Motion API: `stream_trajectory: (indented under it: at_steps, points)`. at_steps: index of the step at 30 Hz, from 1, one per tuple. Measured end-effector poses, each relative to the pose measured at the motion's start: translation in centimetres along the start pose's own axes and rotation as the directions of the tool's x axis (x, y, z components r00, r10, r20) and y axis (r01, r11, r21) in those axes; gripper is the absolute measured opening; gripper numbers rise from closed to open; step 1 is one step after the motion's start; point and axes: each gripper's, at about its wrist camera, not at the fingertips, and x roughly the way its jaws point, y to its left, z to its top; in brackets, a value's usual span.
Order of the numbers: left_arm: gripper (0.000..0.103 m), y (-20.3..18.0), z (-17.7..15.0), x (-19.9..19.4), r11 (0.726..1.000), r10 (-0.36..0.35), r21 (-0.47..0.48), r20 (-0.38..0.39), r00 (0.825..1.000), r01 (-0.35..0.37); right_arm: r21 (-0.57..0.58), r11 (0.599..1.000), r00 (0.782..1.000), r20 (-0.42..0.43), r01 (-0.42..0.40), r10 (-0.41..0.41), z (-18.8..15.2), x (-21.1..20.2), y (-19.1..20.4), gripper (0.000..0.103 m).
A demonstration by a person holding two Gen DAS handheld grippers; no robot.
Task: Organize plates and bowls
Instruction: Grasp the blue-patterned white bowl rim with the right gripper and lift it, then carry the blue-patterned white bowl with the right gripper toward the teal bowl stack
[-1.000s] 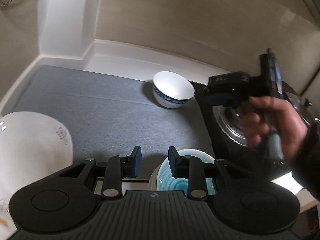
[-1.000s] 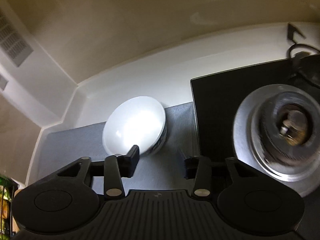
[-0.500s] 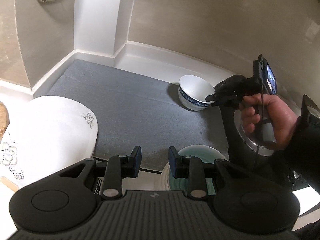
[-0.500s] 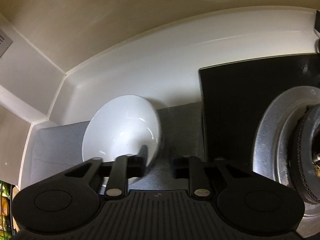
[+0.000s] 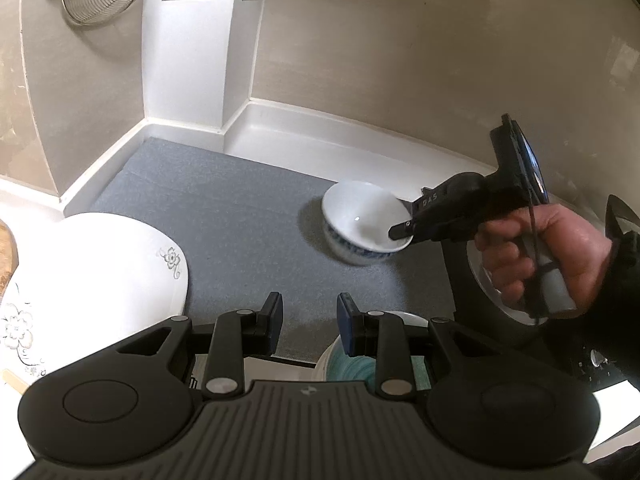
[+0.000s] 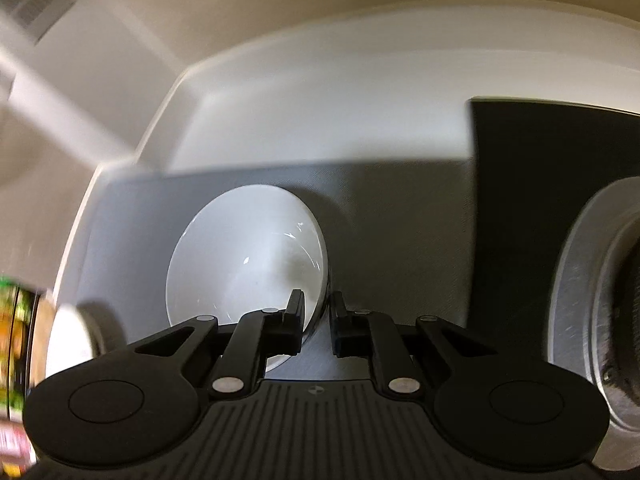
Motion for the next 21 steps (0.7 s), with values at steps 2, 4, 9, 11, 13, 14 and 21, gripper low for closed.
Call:
stream_trajectory:
  at_steps: [2,4,9,11,13,14,21]
  points:
    - [0.033,0.0,-0.1,-0.2,1.000,0.003,0.002,-0.002,1.000,-0.003,-0.051,0.999,0.999,-0.034,-0.013,0.011,-0.6,0.1,1.0,0.014]
    - [0.033,0.0,-0.3,-0.4,1.000,0.009,0.006,-0.005,1.000,-0.009,-0.093,0.995,0.998,-0.065,-0.031,0.025,-1.3,0.1,2.0,0.014]
    - [0.033,-0.4,-1.0,-0.5,1.000,0.000,0.017,-0.023,1.000,0.001,-0.188,0.979,0.989,-0.142,-0.075,0.048,-3.2,-0.2,3.7,0.014]
    - [0.033,-0.7,-1.3,-0.4,1.000,-0.007,0.028,-0.028,1.000,0.008,-0.210,0.974,0.985,-0.161,-0.089,0.056,-4.0,-0.5,3.9,0.014]
    - [0.033,-0.8,-1.5,-0.4,0.999,-0.011,0.031,-0.029,1.000,0.012,-0.227,0.969,0.985,-0.162,-0.100,0.063,-4.4,-0.8,4.0,0.014]
    - [0.033,-0.8,-1.6,-0.4,0.999,-0.011,0.029,-0.027,1.000,0.012,-0.225,0.969,0.985,-0.159,-0.103,0.068,-4.5,-0.9,4.0,0.015]
    - [0.033,0.0,-2.3,-0.3,1.000,0.002,-0.001,-0.037,0.999,-0.002,-0.238,0.969,0.993,-0.113,-0.071,0.045,-4.9,-1.1,4.3,0.020]
